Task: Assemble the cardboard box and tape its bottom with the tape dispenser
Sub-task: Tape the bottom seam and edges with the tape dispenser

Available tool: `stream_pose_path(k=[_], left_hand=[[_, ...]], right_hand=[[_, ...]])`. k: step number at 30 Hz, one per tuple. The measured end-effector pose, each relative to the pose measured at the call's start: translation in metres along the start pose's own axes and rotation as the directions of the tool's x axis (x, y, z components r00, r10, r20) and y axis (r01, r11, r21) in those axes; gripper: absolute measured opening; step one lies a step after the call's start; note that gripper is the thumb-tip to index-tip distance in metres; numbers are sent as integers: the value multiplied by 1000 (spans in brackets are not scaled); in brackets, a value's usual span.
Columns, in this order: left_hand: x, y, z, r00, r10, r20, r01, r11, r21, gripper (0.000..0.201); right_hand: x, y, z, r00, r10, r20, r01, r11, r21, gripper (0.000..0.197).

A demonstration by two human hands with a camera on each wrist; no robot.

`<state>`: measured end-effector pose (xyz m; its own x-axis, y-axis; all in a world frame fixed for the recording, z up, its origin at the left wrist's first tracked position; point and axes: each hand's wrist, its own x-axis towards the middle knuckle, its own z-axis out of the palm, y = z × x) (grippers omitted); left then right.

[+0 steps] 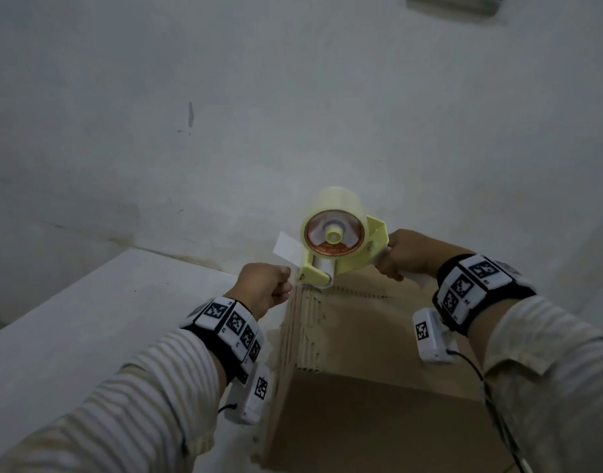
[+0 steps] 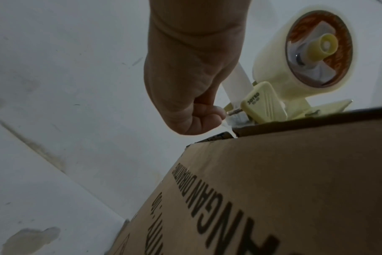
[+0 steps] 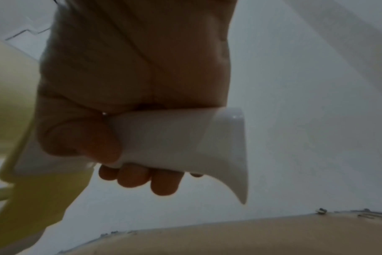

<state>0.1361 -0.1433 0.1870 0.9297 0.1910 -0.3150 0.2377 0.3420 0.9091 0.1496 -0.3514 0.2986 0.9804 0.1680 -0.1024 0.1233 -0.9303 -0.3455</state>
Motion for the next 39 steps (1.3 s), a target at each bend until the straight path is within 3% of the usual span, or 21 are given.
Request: stream_pose_path(k=[6, 10, 18, 25, 29, 31, 34, 37, 39], left_hand=[[3, -10, 0, 998, -13, -62, 13, 1000, -2, 18], [5, -19, -1, 996, -41, -79, 39, 999, -30, 25], [5, -31, -1, 995, -95, -36, 95, 995, -4, 21], [9, -36, 4, 994, -98, -55, 108, 970, 220, 9], [15, -49, -4, 1000, 18, -5, -13, 855, 519, 44], [13, -54, -8, 1000, -10, -14, 16, 827, 562, 44], [13, -49, -11, 999, 30, -16, -17, 858, 514, 34], [6, -30, -4, 992, 119, 38, -125, 949, 291, 10], [4, -25, 1, 987, 125, 105, -147, 960, 239, 15]], right_hand=[[4, -4, 9, 999, 1, 34, 2, 994, -105, 30], [14, -3, 13, 1000, -1, 30, 5, 991, -131, 40], [29, 4, 22, 996, 55, 70, -38, 974, -224, 34], [32, 9, 28, 992, 63, 112, -39, 978, -207, 26], [33, 7, 29, 992, 67, 105, -44, 976, -213, 19], [34, 7, 30, 992, 69, 107, -44, 975, -219, 22], [37, 7, 32, 991, 74, 114, -46, 973, -228, 16], [39, 7, 32, 991, 76, 110, -50, 972, -228, 17], [39, 8, 31, 991, 78, 109, -51, 972, -230, 17]])
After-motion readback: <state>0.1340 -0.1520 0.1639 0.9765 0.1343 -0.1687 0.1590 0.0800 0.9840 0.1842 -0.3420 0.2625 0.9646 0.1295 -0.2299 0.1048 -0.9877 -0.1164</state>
